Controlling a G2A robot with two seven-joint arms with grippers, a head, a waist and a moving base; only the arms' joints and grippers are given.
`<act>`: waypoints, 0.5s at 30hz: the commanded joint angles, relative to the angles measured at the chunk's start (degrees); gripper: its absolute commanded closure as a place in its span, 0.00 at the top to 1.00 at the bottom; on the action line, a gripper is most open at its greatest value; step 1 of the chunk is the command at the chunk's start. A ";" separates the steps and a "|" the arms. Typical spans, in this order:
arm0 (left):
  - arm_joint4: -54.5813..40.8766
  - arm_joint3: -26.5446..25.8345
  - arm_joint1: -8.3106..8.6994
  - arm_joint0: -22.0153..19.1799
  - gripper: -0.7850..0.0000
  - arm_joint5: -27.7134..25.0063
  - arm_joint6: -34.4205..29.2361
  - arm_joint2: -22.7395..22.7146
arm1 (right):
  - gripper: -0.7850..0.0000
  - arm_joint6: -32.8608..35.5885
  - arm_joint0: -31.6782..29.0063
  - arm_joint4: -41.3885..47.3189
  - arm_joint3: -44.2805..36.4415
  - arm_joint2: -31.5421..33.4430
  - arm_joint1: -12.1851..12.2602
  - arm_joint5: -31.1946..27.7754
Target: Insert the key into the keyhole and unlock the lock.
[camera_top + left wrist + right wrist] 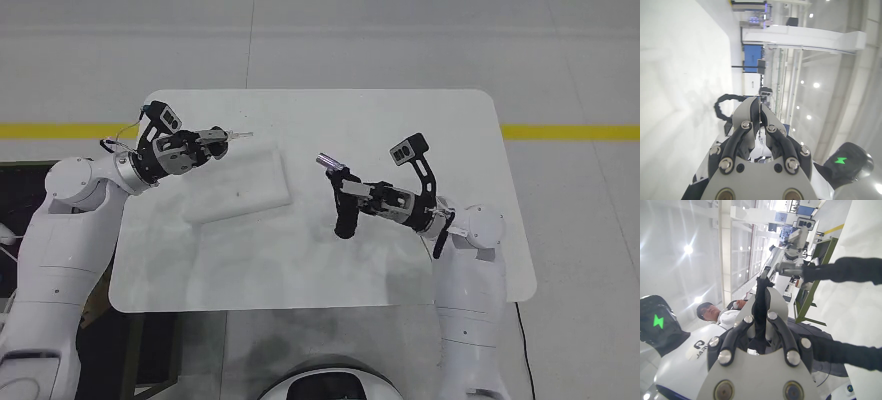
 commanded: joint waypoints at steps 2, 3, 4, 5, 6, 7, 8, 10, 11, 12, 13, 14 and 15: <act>-2.03 -3.08 -0.60 1.87 0.00 -0.69 -1.59 0.85 | 0.00 1.24 0.91 0.88 2.88 -1.95 0.71 -4.36; -1.40 -3.78 -0.72 2.02 0.00 -1.47 -2.68 1.04 | 0.00 1.55 1.17 0.85 3.39 -2.47 0.96 -5.61; -1.21 -4.16 -0.84 2.16 0.00 -2.31 -3.90 1.08 | 0.00 1.60 1.41 0.87 3.67 -2.86 1.21 -6.98; -0.82 -4.18 -0.92 2.22 0.00 -3.01 -4.76 0.91 | 0.00 1.54 1.59 0.70 3.79 -3.14 1.48 -8.30; -0.22 -4.14 -0.97 2.20 0.00 -3.75 -5.29 0.62 | 0.00 1.18 1.91 -0.26 3.26 -3.67 1.81 -8.91; 0.10 -4.08 -1.03 2.27 0.00 -4.76 -5.83 0.21 | 0.00 0.57 2.12 -2.27 1.89 -4.41 2.24 -9.52; 0.25 -3.90 -1.07 2.40 0.00 -5.31 -6.46 -0.19 | 0.00 -0.09 2.12 -5.12 0.16 -5.29 2.80 -10.19; 0.37 -3.53 -1.11 2.47 0.00 -6.09 -7.30 -1.03 | 0.00 -0.65 1.98 -7.10 -0.88 -5.75 3.20 -10.75; 0.37 -3.53 -1.11 2.47 0.00 -6.09 -7.30 -1.03 | 0.00 -0.65 1.98 -7.10 -0.88 -5.75 3.20 -10.75; 0.37 -3.53 -1.11 2.47 0.00 -6.09 -7.30 -1.03 | 0.00 -0.65 1.98 -7.10 -0.88 -5.75 3.20 -10.75; 0.37 -3.53 -1.11 2.47 0.00 -6.09 -7.30 -1.03 | 0.00 -0.65 1.98 -7.10 -0.88 -5.75 3.20 -10.75; 0.37 -3.53 -1.11 2.47 0.00 -6.09 -7.30 -1.03 | 0.00 -0.65 1.98 -7.10 -0.88 -5.75 3.20 -10.75; 0.37 -3.53 -1.11 2.47 0.00 -6.09 -7.30 -1.03 | 0.00 -0.65 1.98 -7.10 -0.88 -5.75 3.20 -10.75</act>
